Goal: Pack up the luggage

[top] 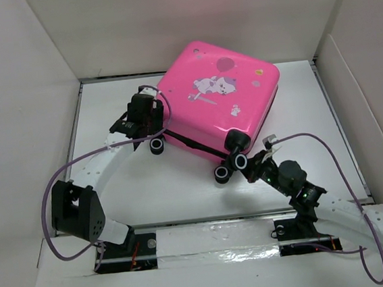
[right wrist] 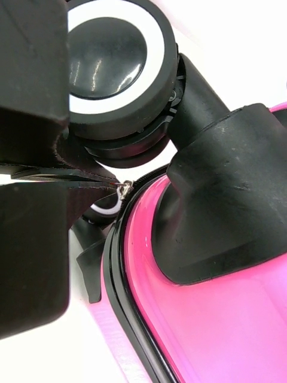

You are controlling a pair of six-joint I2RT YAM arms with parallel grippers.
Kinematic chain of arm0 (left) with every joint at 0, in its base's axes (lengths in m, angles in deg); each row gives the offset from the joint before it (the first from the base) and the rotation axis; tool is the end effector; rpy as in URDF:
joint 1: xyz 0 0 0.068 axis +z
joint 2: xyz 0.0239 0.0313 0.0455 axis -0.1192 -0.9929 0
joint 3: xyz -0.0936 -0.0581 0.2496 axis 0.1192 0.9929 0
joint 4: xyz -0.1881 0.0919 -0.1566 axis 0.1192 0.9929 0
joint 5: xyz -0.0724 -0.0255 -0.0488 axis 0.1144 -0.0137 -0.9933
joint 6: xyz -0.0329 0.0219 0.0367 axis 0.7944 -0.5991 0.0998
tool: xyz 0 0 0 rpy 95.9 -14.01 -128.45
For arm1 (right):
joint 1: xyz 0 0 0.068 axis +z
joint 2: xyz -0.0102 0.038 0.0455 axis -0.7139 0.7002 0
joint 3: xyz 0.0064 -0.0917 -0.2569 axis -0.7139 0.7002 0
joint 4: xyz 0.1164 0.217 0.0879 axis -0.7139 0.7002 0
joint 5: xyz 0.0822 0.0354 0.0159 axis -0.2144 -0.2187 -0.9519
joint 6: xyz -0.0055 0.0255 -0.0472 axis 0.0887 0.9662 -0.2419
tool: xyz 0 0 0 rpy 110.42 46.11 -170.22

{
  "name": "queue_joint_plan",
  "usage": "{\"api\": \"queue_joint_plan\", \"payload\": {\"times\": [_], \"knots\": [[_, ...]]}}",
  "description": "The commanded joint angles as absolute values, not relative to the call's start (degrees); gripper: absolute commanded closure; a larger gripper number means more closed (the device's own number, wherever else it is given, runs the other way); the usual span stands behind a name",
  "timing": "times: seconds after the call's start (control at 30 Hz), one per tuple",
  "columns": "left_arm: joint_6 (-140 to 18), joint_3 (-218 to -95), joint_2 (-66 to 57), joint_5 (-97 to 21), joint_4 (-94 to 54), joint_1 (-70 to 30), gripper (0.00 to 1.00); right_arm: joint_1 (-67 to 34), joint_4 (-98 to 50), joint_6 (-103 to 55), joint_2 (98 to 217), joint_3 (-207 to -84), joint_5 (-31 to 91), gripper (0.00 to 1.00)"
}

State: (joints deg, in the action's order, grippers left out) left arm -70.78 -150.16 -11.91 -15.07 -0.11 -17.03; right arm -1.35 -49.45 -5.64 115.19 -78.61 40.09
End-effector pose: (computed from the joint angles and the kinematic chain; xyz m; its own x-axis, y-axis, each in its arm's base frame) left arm 0.3036 -0.1244 0.2985 -0.5309 0.2014 -0.8232 0.1812 0.9759 0.1219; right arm 0.1191 0.1139 0.1982 -0.3411 0.2625 -0.9027 -0.5783 0.6984 0.4216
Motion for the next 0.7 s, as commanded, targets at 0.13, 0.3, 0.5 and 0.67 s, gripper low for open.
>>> {"api": "queue_joint_plan", "payload": {"times": [0.13,0.3,0.5,0.67], "knots": [[-64.17,-147.87,-4.7,-32.52,-6.57,-20.83,1.0,-3.01,-52.76,-6.08,113.04,-83.47,36.15,1.0],[-57.15,-143.3,1.0,-33.96,-9.99,-30.23,1.0,-9.59,-46.35,-8.99,111.98,-89.26,37.38,1.0],[-50.38,-137.14,4.89,-33.8,-17.55,-41.72,1.0,-21.27,-39.23,-12.42,111.36,-97.53,34.68,1.0],[-44.06,-133.28,4.28,-33.97,-29.83,-51.32,1.0,-27.01,-42.98,-9.09,114.44,-92.38,25.62,1.0]]}}
